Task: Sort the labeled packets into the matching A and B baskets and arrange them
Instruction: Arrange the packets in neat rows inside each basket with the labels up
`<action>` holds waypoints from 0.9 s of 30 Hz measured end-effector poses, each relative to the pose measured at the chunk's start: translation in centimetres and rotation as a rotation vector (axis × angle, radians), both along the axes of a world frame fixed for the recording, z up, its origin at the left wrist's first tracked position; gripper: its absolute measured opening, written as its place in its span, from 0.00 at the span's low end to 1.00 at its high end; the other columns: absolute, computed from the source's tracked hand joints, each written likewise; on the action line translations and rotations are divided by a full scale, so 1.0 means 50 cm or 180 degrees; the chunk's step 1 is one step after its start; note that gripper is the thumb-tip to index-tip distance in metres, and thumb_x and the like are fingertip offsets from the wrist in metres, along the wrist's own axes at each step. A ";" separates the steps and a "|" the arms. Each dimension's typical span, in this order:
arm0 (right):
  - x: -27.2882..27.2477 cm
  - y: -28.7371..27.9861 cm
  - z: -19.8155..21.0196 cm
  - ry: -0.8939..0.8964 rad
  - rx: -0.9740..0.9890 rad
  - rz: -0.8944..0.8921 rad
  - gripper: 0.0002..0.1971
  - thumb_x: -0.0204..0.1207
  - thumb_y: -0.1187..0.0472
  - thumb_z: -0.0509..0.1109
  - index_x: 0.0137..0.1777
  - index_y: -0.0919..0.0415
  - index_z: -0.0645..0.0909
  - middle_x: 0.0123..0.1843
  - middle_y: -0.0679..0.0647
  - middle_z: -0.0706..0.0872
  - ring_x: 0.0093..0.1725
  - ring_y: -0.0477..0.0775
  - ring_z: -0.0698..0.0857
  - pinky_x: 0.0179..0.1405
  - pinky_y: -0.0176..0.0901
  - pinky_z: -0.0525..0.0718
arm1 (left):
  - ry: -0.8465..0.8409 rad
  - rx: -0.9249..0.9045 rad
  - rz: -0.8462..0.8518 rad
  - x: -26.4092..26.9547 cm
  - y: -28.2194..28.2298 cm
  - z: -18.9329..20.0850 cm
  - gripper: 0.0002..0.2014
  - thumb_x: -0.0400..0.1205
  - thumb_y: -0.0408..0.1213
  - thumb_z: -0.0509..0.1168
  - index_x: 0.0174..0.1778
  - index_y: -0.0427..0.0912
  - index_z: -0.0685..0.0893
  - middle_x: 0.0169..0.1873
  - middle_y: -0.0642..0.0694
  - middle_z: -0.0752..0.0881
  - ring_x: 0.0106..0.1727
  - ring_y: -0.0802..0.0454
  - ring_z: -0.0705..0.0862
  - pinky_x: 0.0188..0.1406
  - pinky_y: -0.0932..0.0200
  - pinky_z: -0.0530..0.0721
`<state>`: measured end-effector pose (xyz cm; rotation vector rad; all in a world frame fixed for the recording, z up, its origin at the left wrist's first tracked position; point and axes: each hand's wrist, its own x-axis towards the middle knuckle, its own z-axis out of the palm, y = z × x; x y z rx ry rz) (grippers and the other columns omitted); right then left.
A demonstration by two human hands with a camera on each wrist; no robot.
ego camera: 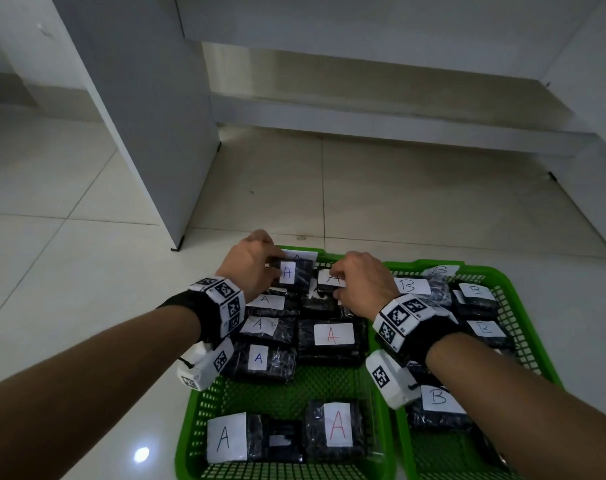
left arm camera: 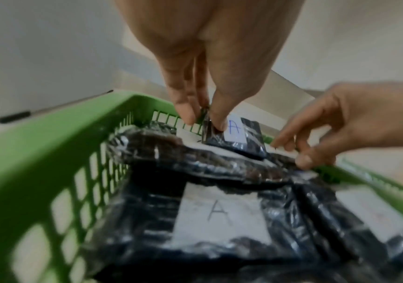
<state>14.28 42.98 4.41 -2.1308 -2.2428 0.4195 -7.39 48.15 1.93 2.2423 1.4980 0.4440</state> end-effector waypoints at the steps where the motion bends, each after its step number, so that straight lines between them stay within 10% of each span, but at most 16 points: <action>1: 0.001 0.000 0.000 0.0045 0.0003 0.0044 0.15 0.75 0.61 0.80 0.61 0.55 0.90 0.57 0.54 0.86 0.59 0.57 0.84 0.49 0.40 0.72 | 0.0155 0.0003 0.0021 0.001 -0.002 0.000 0.15 0.76 0.37 0.75 0.59 0.47 0.90 0.59 0.47 0.80 0.49 0.45 0.85 0.53 0.47 0.86; 16: -0.006 0.004 0.003 0.0054 0.0021 0.0256 0.17 0.76 0.69 0.76 0.63 0.55 0.90 0.61 0.55 0.88 0.63 0.58 0.84 0.63 0.48 0.83 | 0.1382 0.0131 -0.0422 0.055 -0.021 0.037 0.17 0.81 0.52 0.69 0.62 0.49 0.87 0.62 0.49 0.68 0.64 0.50 0.72 0.57 0.53 0.83; 27: -0.037 -0.107 0.060 0.0484 0.0251 0.0483 0.01 0.71 0.59 0.78 0.39 0.53 0.90 0.41 0.48 0.90 0.43 0.52 0.87 0.39 0.40 0.78 | 0.1004 0.0630 -0.0939 0.038 -0.108 0.076 0.13 0.79 0.43 0.61 0.51 0.41 0.86 0.54 0.42 0.82 0.46 0.40 0.84 0.33 0.49 0.84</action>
